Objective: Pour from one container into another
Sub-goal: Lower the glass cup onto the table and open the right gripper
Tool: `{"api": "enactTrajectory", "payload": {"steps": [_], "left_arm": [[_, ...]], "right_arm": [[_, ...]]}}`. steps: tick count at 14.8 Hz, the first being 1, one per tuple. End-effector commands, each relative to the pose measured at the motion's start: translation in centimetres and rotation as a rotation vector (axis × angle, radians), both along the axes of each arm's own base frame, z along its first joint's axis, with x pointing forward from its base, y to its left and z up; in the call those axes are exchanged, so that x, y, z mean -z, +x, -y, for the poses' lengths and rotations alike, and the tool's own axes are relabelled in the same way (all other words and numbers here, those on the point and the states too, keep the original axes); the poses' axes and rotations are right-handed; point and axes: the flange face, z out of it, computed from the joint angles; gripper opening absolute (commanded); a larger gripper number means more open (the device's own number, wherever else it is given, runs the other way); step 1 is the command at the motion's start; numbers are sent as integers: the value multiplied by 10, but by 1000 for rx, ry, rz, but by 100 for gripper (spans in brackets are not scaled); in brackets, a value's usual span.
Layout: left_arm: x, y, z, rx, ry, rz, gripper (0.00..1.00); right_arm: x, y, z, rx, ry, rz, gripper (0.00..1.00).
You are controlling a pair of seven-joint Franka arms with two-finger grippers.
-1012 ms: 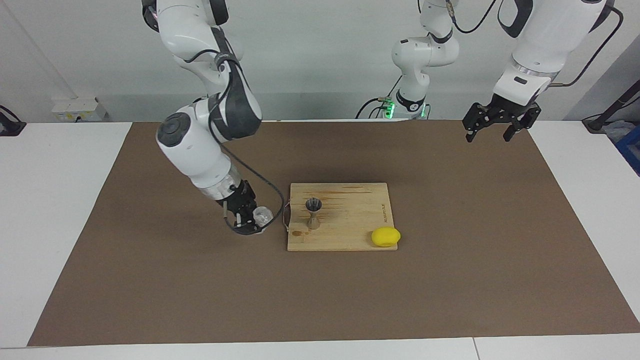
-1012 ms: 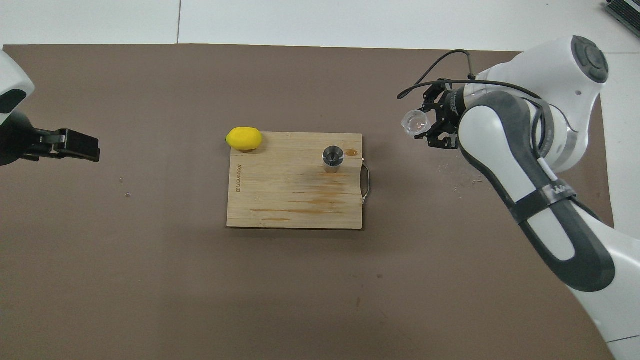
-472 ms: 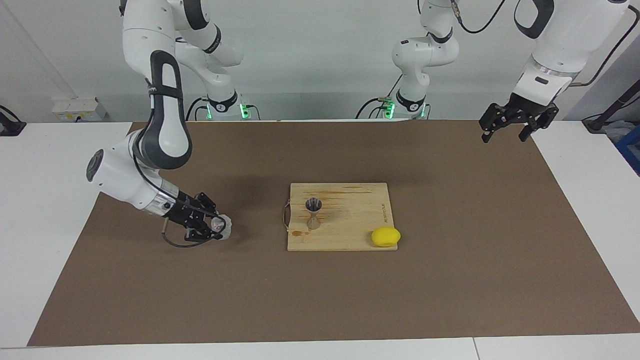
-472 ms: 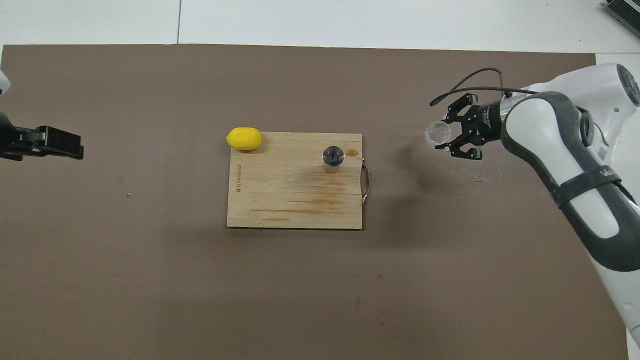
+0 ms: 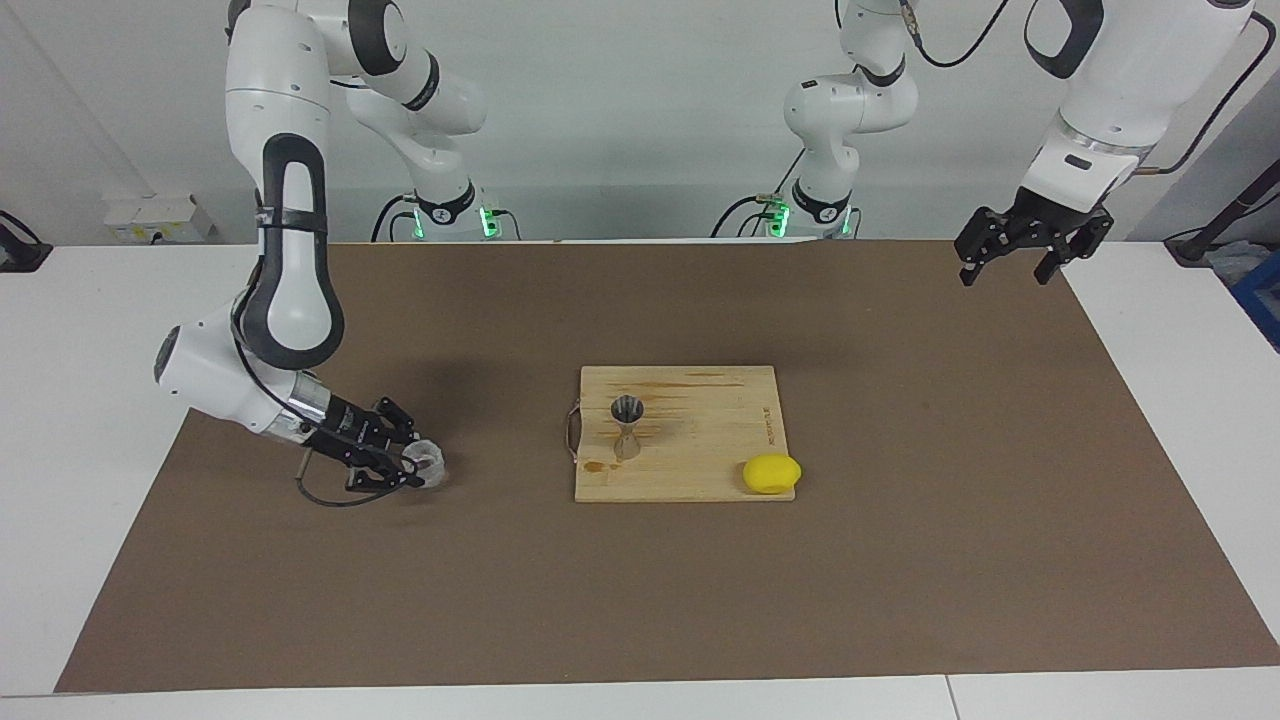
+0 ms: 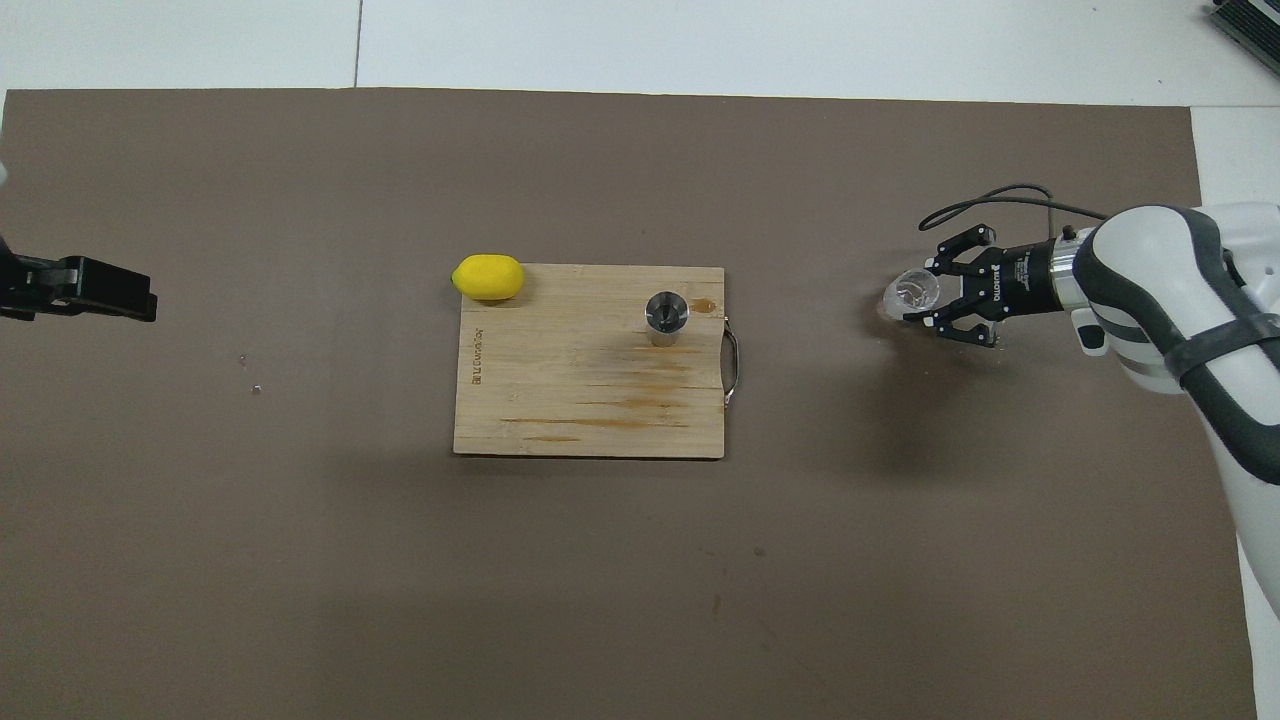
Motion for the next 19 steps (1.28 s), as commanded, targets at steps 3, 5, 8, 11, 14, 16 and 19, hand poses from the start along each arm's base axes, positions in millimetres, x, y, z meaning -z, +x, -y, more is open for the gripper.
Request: {"api": "enactTrajectory", "payload": {"steps": [3, 5, 8, 11, 14, 16, 19], "left_arm": [[1, -9, 8, -22, -4, -7, 100], [2, -12, 7, -24, -2, -21, 100], [2, -12, 1, -34, -2, -21, 100], [2, -11, -1, -39, -2, -21, 100], [2, -11, 0, -37, -2, -21, 100], [2, -11, 0, -37, -2, -21, 100], [2, -11, -1, -39, -2, -21, 100]], "right_arm": [[16, -17, 6, 20, 32, 9, 12], [18, -20, 2, 8, 31, 8, 43], [8, -19, -4, -2, 29, 18, 100], [3, -24, 8, 1, 17, 29, 100], [-12, -34, 18, -42, -14, 75, 100], [-26, -37, 20, -144, -105, 98, 100], [-55, -39, 13, -298, -229, 147, 100]]}}
